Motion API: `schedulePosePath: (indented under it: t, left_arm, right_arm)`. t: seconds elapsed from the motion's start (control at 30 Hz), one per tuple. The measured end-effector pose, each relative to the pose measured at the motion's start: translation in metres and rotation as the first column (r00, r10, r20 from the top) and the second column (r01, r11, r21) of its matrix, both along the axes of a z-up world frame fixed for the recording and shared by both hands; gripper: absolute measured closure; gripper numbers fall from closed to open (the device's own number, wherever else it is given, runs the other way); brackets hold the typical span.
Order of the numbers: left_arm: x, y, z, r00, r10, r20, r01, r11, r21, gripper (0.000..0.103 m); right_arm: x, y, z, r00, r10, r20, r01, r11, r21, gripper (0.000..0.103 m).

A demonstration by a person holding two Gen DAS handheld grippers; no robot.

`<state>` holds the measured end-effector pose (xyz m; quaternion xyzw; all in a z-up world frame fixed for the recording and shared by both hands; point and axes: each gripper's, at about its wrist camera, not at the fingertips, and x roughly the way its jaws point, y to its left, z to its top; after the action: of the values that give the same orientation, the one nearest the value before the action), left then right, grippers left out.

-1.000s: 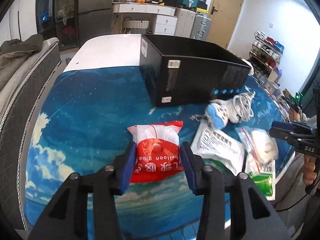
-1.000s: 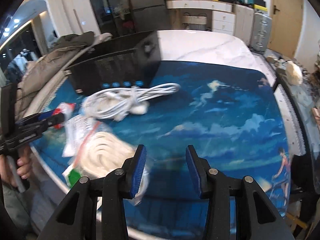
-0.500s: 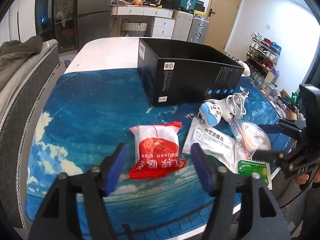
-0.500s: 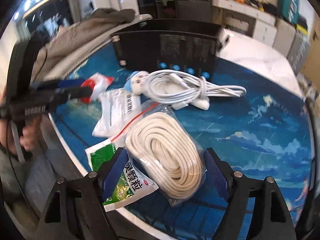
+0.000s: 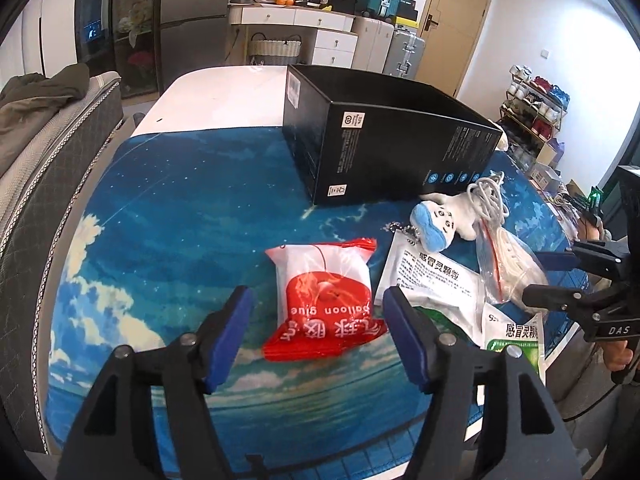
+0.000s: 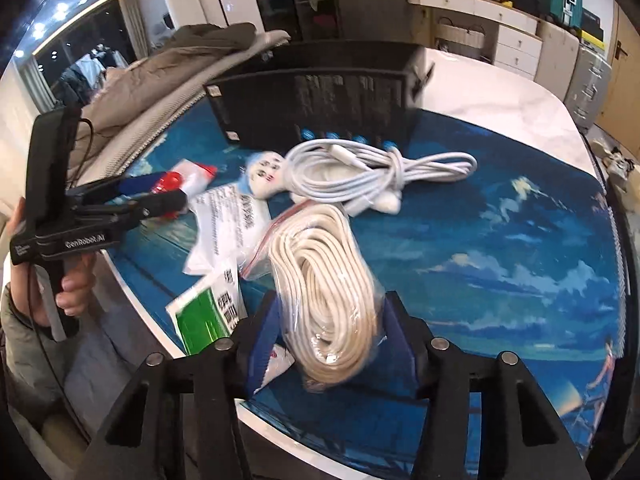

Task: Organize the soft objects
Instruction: 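Grasp the bag of coiled white cord with the right tool, then lift the red bag with the left tool while the right tool lifts the cord bag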

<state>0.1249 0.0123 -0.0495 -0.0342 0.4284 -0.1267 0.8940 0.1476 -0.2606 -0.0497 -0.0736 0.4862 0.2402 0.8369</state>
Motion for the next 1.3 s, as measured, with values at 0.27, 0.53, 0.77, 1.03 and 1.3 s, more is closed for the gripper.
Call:
schedulePosePath:
  t: [0.27,0.53,0.77,1.03,1.3]
  left_arm:
    - [0.0,-0.005,-0.003,1.0,-0.001,0.002,0.001,1.0,0.019,0.035]
    - [0.0,-0.009,0.0,1.0,-0.019,0.017,0.018,0.999,0.041,0.057]
    - [-0.003,-0.005,0.006,1.0,-0.013,0.026,0.012,0.999,0.031,0.062]
    - [-0.013,-0.003,0.025,0.997,-0.013,0.077,0.012,1.0,0.011,0.062]
    - [-0.024,-0.005,0.06,0.977,0.002,0.211,-0.004,1.0,0.007,0.062]
  right_arm:
    - [0.003,0.016,-0.005,0.998,0.035,0.043,-0.033,0.998,-0.051,0.063]
    - [-0.005,0.015,-0.005,0.998,0.027,0.051,-0.026,0.999,-0.022,0.069]
    - [-0.013,0.008,0.003,0.998,0.024,0.063,-0.023,1.0,-0.01,0.069]
    - [-0.024,0.002,0.024,0.994,0.025,0.108,-0.028,0.999,0.028,0.07]
    - [-0.032,-0.011,0.054,0.979,-0.028,0.2,0.009,0.995,0.096,0.07]
